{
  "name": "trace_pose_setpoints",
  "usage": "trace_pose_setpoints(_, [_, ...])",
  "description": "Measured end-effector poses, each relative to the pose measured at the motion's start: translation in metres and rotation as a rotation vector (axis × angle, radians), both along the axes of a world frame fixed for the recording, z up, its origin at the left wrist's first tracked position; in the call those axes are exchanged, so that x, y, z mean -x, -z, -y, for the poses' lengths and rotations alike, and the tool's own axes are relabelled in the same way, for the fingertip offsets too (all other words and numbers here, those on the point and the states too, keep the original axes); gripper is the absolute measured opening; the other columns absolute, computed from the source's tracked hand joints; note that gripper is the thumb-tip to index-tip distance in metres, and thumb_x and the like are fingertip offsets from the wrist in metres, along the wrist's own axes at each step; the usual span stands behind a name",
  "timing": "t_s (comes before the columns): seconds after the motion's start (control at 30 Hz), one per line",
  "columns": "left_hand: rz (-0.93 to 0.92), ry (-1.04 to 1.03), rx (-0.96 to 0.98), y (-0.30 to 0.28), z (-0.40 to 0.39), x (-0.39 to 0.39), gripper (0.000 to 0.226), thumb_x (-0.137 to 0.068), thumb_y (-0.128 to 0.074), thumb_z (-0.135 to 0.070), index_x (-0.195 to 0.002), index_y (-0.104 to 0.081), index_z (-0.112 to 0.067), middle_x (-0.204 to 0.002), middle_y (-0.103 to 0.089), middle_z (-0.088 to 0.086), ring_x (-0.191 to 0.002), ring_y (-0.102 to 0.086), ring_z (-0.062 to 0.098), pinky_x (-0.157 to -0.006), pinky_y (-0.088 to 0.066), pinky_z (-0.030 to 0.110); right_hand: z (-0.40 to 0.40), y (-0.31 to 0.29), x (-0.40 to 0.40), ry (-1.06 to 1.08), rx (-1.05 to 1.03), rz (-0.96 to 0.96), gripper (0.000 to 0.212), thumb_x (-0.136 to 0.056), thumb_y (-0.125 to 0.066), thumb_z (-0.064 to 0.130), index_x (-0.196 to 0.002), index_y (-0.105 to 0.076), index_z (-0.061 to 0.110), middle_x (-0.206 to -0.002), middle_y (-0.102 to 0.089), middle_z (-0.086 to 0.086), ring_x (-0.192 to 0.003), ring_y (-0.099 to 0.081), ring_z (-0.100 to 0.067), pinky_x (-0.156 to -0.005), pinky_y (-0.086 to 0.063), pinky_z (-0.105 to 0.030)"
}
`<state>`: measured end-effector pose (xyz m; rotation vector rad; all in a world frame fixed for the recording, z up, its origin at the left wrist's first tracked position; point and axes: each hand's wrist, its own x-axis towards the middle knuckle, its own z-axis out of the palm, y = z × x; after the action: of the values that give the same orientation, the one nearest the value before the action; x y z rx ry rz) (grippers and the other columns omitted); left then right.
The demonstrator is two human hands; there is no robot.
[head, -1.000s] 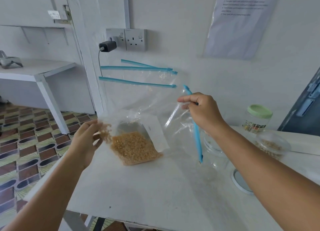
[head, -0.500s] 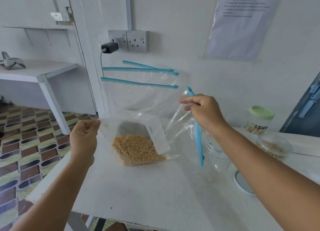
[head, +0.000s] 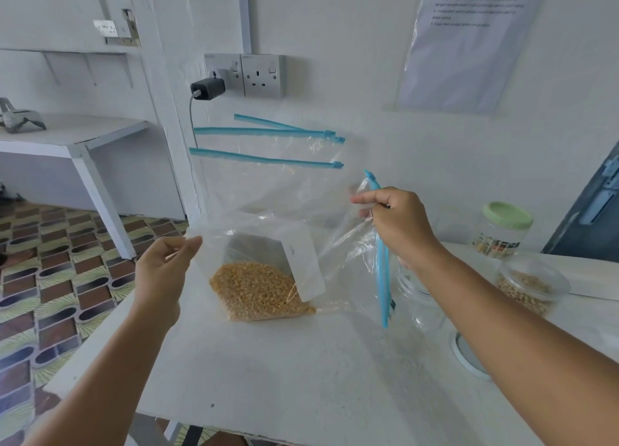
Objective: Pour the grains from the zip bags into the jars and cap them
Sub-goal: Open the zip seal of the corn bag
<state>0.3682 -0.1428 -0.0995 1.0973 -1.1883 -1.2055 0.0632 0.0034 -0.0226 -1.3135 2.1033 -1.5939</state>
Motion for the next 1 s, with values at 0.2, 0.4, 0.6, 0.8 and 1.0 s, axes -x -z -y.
trace_pose_setpoints(0.2, [0.045,0.211,-0.036,0.002,0.010,-0.011,0.018,-0.089,-0.076,-0.035,-0.088,-0.071,-0.018,-0.099,-0.071,0.010,-0.101,-0.062,0.021,-0.108,-0.048,0.043,0.002,0.008,0.006,-0.008,-0.042,0.001,0.052,-0.094,-0.041,-0.008,-0.101,-0.080,0.025,-0.108,-0.073,0.002,-0.077,-0.065,0.012,-0.061,-0.043,-0.003])
trace_pose_setpoints(0.4, [0.026,0.068,0.039,0.015,0.006,-0.001,0.019,-0.091,-0.076,-0.039,-0.098,-0.066,-0.025,-0.104,-0.068,0.009,-0.099,-0.061,0.023,-0.108,-0.048,0.053,0.005,0.006,0.005,-0.055,-0.019,-0.020,0.051,-0.095,-0.041,-0.008,-0.104,-0.081,0.023,-0.121,-0.068,0.004,-0.083,-0.067,0.007,-0.067,-0.045,-0.004])
trace_pose_setpoints(0.6, [0.124,0.070,0.224,0.038,-0.037,0.010,0.052,-0.097,-0.068,-0.020,-0.124,-0.027,-0.037,-0.146,-0.039,0.012,-0.129,-0.059,0.026,-0.101,-0.052,0.040,0.004,0.015,0.016,-0.072,-0.059,-0.004,0.060,-0.092,-0.040,-0.007,-0.093,-0.080,0.038,-0.106,-0.074,0.006,-0.090,-0.069,-0.004,-0.084,-0.055,-0.021])
trace_pose_setpoints(0.8, [0.435,0.300,0.199,0.053,-0.035,0.004,0.017,-0.087,-0.073,-0.041,-0.104,-0.074,-0.046,-0.149,-0.041,0.006,-0.141,-0.045,0.026,-0.115,-0.042,0.049,0.008,0.017,0.019,-0.097,-0.097,-0.007,0.058,-0.093,-0.042,-0.003,-0.095,-0.081,0.039,-0.104,-0.076,0.001,-0.096,-0.069,-0.012,-0.089,-0.054,-0.026])
trace_pose_setpoints(1.0, [0.201,0.417,0.064,0.037,-0.014,0.009,0.019,-0.090,-0.074,-0.027,-0.106,-0.083,-0.031,-0.113,-0.078,-0.003,-0.115,-0.068,0.017,-0.106,-0.046,0.036,0.006,0.017,0.022,-0.184,-0.137,-0.008,0.039,-0.103,-0.053,0.010,-0.104,-0.080,0.038,-0.084,-0.065,0.017,-0.079,-0.060,0.002,-0.078,-0.043,-0.017])
